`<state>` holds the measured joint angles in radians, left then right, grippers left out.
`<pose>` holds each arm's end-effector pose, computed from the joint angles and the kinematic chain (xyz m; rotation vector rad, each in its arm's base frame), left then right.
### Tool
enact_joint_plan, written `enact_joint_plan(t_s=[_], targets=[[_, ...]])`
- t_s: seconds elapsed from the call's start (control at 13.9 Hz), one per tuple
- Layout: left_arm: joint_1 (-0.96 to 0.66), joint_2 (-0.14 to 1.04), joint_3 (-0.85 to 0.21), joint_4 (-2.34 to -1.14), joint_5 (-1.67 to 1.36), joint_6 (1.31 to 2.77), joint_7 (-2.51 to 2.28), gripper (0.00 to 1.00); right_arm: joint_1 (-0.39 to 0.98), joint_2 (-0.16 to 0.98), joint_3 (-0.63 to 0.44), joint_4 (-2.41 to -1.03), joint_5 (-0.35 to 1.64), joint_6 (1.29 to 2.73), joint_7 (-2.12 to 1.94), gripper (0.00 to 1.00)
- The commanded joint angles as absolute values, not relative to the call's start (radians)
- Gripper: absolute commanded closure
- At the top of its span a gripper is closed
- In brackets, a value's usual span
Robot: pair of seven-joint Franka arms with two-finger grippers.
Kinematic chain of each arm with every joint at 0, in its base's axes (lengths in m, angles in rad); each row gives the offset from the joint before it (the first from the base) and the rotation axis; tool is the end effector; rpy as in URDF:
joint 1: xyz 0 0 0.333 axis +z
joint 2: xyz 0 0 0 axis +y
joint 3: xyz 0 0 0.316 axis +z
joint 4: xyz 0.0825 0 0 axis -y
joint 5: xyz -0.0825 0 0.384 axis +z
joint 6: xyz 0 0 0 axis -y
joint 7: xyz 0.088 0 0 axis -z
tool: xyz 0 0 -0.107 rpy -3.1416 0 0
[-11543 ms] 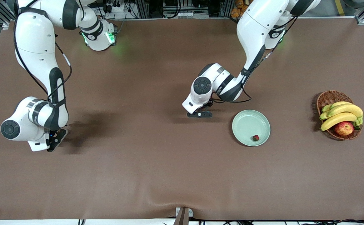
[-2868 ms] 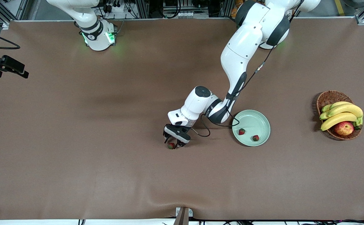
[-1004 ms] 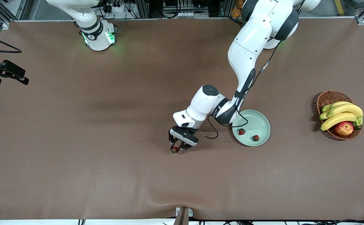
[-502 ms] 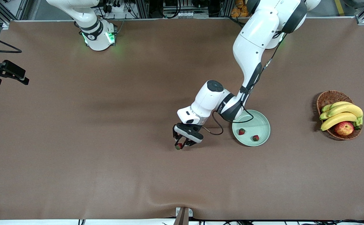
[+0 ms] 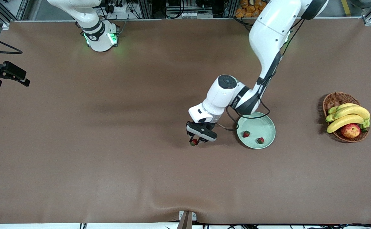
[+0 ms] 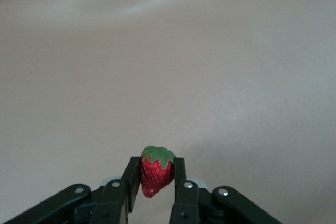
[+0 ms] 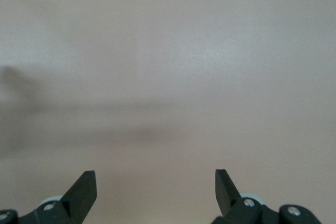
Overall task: Collect all strawberries into plate
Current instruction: 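Carry the strawberry over the plate and open the left gripper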
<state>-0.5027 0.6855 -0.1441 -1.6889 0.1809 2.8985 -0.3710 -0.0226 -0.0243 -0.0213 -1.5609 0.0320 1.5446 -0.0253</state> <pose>0.5777 -0.4288 0.2619 2.7598 -0.5345 0.6774 0.5442 -0.0206 0.6403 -3.1092 0.0274 -0.0142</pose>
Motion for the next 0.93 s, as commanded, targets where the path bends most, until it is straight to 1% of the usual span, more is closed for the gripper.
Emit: enact_joint_plan(t_s=[0.0,0.22,0.36,0.65,0.72,0.86], targets=[[-0.364,0.574,-0.236,-1.802,0.202,2.812,-0.305,1.0,-0.02,-0.012,-0.023,-1.537,0.044,1.537,-0.025,0.0],[-0.226,0.542,-0.322,-1.848,0.202,2.691,-0.264,1.0,-0.02,-0.014,-0.023,-1.537,0.044,1.537,-0.023,0.0],[-0.18,0.499,-0.325,-1.894,0.202,2.599,-0.262,1.0,-0.02,-0.012,-0.023,-1.537,0.044,1.537,-0.023,0.0],[-0.147,0.391,-0.327,-1.911,0.198,2.302,-0.273,1.0,-0.02,-0.014,-0.023,-1.537,0.044,1.539,-0.023,0.0],[-0.138,0.384,-0.325,-1.913,0.196,2.258,-0.272,1.0,-0.02,-0.012,-0.023,-1.537,0.044,1.537,-0.025,0.0],[-0.089,0.387,-0.325,-1.922,0.196,2.237,-0.259,1.0,-0.02,-0.012,-0.023,-1.537,0.044,1.537,-0.025,0.0]])
